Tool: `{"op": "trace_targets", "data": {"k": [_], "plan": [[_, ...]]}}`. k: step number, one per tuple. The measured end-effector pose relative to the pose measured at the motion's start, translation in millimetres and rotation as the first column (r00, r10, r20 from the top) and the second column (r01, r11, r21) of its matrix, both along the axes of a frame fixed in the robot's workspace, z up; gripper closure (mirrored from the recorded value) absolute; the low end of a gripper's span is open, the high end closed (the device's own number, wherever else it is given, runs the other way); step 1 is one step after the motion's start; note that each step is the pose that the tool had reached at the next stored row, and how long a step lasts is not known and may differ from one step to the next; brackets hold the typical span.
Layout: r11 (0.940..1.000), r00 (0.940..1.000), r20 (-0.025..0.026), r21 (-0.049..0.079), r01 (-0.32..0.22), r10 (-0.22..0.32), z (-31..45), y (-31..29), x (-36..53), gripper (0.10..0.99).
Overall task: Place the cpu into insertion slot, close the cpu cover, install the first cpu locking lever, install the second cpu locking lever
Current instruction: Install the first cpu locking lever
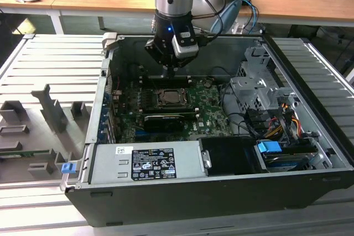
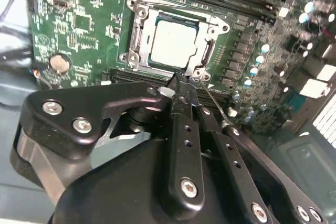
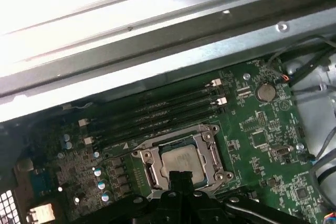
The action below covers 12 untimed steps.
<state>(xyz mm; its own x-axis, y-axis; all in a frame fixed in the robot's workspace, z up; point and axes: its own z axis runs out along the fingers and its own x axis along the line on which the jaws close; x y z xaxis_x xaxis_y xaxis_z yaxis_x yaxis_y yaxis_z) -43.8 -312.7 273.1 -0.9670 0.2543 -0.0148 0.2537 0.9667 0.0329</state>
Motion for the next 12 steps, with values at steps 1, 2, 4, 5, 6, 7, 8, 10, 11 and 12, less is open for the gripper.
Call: {"op": "trace_targets", "data": {"k": [1, 2, 4, 5, 6, 7, 8, 10, 11, 12], "plan": [[0.9995, 0.9995, 0.0, 0.0, -0.03, 0.03, -0.2, 0.0, 0.0, 0.98], [0.9988, 0.9988, 0.0, 0.0, -0.048, 0.048, -0.3, 0.0, 0.0, 0.98], [0.9955, 0.9955, 0.0, 0.0, -0.095, 0.095, -0.5, 0.0, 0.0, 0.98], [0.9936, 0.9936, -0.0001, 0.0, -0.113, 0.113, -0.5, 0.0, 0.0, 0.98], [0.9915, 0.9915, 0.0, 0.0, -0.13, 0.13, -0.5, 0.0, 0.0, 0.98], [0.9887, 0.9887, 0.0, 0.0, -0.15, 0.15, -0.5, 0.0, 0.0, 0.98], [0.9862, 0.9862, 0.0, 0.0, -0.165, 0.165, -0.6, 0.0, 0.0, 0.98], [0.9784, 0.9784, 0.0, 0.0, -0.207, 0.207, -0.6, 0.0, 0.0, 0.98], [0.9772, 0.9772, 0.0002, 0.0, -0.213, 0.213, -0.8, 0.0, -0.2, 0.98], [0.9769, 0.9769, 0.0002, 0.0, -0.214, 0.214, -0.7, 0.0, -0.8, 0.98]]}}
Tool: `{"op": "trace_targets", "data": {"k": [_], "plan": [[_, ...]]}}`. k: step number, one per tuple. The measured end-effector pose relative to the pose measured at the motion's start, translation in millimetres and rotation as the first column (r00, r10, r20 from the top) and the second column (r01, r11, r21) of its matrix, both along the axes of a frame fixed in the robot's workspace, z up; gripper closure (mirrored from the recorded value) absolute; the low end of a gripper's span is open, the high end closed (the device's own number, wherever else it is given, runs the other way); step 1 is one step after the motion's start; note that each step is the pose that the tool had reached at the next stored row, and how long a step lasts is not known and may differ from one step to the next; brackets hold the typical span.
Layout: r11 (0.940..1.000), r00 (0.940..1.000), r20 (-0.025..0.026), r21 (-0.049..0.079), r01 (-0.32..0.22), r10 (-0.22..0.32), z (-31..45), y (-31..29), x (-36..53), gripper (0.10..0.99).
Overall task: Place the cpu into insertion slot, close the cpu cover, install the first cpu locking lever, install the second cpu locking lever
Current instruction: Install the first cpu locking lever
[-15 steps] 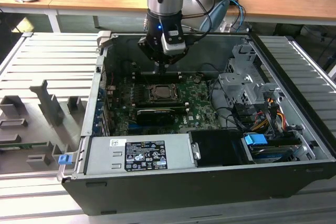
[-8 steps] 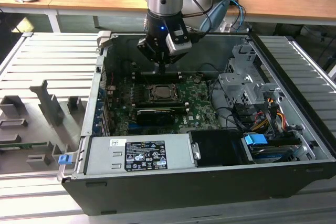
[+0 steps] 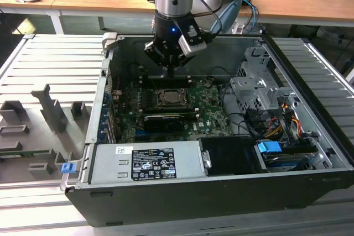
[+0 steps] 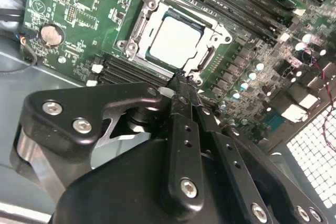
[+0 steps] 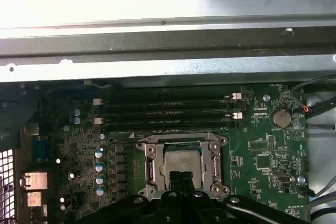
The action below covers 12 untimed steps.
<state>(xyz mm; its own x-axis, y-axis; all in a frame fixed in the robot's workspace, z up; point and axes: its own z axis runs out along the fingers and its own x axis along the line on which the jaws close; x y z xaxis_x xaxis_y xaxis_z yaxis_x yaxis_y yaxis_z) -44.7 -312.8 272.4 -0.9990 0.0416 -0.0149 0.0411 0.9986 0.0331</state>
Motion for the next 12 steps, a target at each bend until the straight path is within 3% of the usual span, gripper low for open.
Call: {"op": "trace_targets", "data": {"k": [6, 12], "plan": [[1.0, 1.0, -0.0001, 0.0, 0.0, 0.0, -0.1, 0.0, -10.2, 0.98], [1.0, 1.0, 0.0004, 0.0, 0.0, 0.0, -2.6, -0.1, -32.1, 0.98]]}}
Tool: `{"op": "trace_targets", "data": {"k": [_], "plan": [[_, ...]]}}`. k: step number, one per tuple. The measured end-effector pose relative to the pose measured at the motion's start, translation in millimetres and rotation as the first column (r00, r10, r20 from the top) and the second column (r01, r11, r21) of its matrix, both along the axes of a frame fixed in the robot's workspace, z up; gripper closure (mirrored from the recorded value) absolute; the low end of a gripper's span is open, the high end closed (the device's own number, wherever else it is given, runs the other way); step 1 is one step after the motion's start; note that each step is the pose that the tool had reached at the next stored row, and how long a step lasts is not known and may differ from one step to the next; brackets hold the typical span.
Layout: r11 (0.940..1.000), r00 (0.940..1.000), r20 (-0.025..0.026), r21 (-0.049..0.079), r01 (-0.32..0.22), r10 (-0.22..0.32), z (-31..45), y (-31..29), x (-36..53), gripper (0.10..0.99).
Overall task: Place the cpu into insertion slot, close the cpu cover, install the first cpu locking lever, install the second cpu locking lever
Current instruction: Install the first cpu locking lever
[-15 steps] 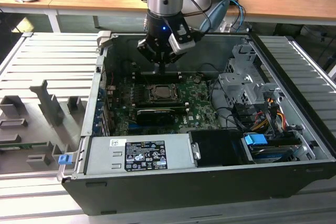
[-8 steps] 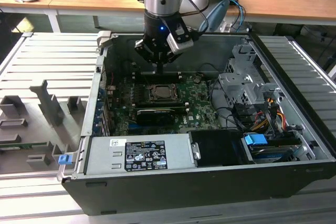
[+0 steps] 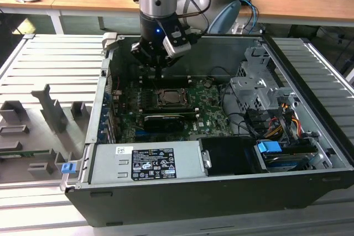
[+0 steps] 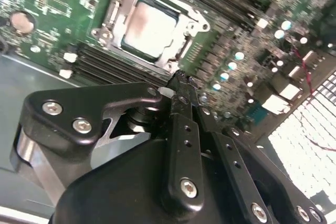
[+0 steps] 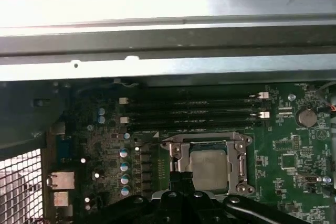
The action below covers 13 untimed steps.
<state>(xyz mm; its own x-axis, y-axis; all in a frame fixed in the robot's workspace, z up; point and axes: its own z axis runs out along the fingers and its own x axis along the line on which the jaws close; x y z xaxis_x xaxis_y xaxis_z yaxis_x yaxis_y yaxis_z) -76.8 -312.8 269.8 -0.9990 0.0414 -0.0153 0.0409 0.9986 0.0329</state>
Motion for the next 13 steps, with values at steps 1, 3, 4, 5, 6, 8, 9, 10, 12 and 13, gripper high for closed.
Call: {"op": "trace_targets", "data": {"k": [1, 3, 4, 5, 6, 8, 9, 10, 12, 13], "plan": [[1.0, 1.0, 0.0001, 0.0, 0.0, 0.0, -0.5, 0.0, -4.7, 0.98], [1.0, 1.0, 0.0002, 0.0, 0.0, 0.0, -2.0, 0.1, -13.6, 0.98], [1.0, 1.0, 0.0004, 0.0, 0.0, 0.0, -3.0, 0.1, -16.9, 0.98], [1.0, 1.0, 0.0004, 0.0, -0.001, 0.001, -4.1, 0.1, -20.6, 0.98], [1.0, 1.0, 0.0003, 0.0, -0.001, 0.001, -5.0, 0.0, -23.7, 0.98], [1.0, 1.0, 0.0003, 0.0, -0.001, 0.001, -6.8, 0.0, -29.0, 0.98], [1.0, 1.0, 0.0002, 0.0, -0.001, 0.001, -7.5, 0.0, -30.7, 0.98], [1.0, 1.0, 0.0002, 0.0, -0.002, 0.002, -8.6, 0.1, -33.0, 0.98], [1.0, 1.0, 0.0003, 0.0, -0.002, 0.002, -10.4, 0.8, -36.5, 0.98], [1.0, 1.0, 0.0003, 0.0, -0.003, 0.003, -11.0, 1.4, -37.6, 0.98]]}}
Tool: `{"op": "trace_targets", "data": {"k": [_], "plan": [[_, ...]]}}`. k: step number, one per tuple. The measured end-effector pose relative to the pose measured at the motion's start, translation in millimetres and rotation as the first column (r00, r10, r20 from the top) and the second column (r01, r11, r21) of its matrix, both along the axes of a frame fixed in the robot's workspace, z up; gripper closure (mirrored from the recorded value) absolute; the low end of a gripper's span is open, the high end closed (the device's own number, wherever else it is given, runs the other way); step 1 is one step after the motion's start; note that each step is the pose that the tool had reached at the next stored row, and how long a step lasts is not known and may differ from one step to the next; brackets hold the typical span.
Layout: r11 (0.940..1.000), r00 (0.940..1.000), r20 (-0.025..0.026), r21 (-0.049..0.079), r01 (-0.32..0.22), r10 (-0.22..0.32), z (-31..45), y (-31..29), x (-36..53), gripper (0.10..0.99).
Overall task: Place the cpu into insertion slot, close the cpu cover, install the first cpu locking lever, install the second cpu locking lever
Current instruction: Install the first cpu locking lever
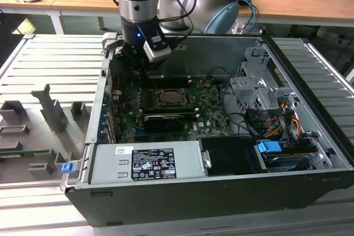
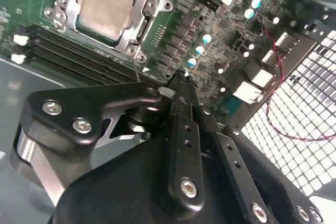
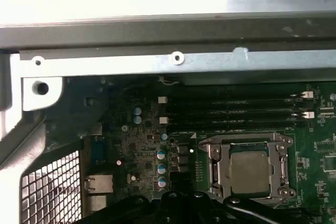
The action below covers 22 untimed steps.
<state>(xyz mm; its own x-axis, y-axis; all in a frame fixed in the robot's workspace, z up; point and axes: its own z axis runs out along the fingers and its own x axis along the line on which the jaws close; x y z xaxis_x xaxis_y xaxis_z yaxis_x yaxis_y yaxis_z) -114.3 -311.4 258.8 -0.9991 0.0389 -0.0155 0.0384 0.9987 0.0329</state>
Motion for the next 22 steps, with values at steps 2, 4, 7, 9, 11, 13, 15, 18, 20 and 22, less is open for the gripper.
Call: {"op": "trace_targets", "data": {"k": [2, 4, 7, 9, 11, 13, 15, 18, 20, 22], "plan": [[1.0, 1.0, 0.0, 0.0, 0.0, 0.0, -1.0, 3.3, -1.3, 0.98], [1.0, 1.0, 0.0, 0.0, -0.002, 0.002, -1.5, 8.2, -1.5, 0.98], [1.0, 1.0, 0.0, 0.0, -0.005, 0.005, -1.8, 20.3, -1.5, 0.98], [1.0, 1.0, 0.0001, -0.001, -0.008, 0.008, -2.1, 24.6, -1.5, 0.98], [1.0, 1.0, 0.0, -0.001, -0.009, 0.009, -2.3, 24.7, 0.3, 0.98], [1.0, 1.0, -0.0001, -0.001, -0.008, 0.008, -2.7, 24.7, 5.6, 0.98], [1.0, 1.0, -0.0001, -0.001, -0.008, 0.008, -3.4, 24.7, 12.8, 0.98], [1.0, 1.0, 0.0, -0.001, -0.008, 0.008, -4.5, 24.7, 25.1, 0.98], [1.0, 1.0, 0.0002, -0.001, -0.008, 0.008, -5.4, 24.7, 30.8, 0.98], [1.0, 1.0, 0.0004, -0.001, -0.009, 0.009, -6.1, 24.7, 34.7, 0.98]]}}
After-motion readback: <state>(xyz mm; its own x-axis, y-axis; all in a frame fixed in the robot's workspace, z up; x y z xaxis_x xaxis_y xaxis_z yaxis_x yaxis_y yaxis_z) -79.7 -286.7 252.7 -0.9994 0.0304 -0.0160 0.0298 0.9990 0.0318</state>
